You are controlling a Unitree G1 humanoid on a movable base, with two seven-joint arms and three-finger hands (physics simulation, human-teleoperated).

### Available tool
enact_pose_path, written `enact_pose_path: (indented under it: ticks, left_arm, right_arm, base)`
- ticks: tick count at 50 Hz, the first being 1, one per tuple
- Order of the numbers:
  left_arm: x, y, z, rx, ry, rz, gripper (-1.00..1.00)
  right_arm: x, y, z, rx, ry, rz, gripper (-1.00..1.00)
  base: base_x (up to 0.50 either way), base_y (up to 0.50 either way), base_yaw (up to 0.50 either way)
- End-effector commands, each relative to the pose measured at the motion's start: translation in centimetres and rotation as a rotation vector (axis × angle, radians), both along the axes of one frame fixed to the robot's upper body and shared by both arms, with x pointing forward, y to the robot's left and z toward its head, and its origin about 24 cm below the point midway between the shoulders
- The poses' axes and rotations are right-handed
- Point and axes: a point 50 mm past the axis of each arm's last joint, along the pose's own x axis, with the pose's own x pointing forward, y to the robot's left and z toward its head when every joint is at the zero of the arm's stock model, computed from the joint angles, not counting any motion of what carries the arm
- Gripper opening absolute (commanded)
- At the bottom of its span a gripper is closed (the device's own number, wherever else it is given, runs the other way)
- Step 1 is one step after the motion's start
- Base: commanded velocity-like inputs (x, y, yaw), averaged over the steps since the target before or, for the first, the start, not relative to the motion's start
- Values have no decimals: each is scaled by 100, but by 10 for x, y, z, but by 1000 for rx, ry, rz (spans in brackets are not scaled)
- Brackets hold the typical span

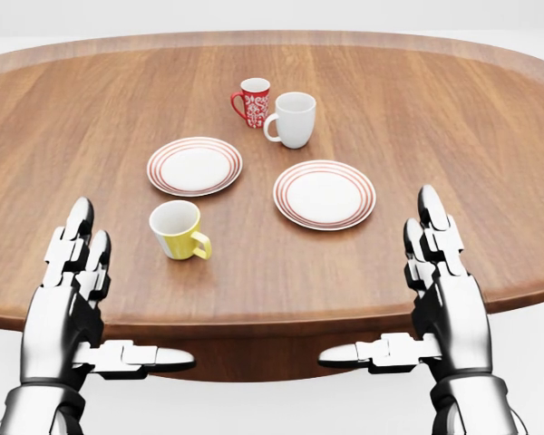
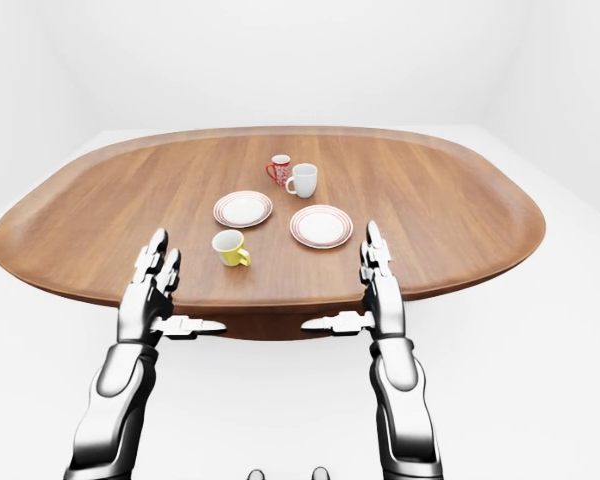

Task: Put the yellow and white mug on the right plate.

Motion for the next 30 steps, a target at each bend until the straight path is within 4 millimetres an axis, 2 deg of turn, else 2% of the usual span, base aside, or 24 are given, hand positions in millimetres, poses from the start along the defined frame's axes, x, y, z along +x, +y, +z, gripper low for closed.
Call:
enact_pose_path:
  ticks: [1,12,13,19,30]
  left_arm:
    - [-2,1,3,10,-13,0,100]
    - [-2,1,3,13,-11,1,100]
    - [-2,1,2,14,-7,0,100]
    - [-2,1,2,14,-10,-1,100]
    - [-2,1,3,14,-11,1,100]
  right_arm:
    - [-2,1,4,15,-18,16,100]
    - [-2,3,1,10,-7,18,100]
    - [-2,5,-1,-38,4,16,100]
    - [-4,7,1,12,-7,37,100]
    - [-3,4,2,18,-11,38,100]
  base:
    - [0,50,0]
    - [0,50,0]
    - [0,0,0]
    - [0,0,0]
    - [49,0,0]
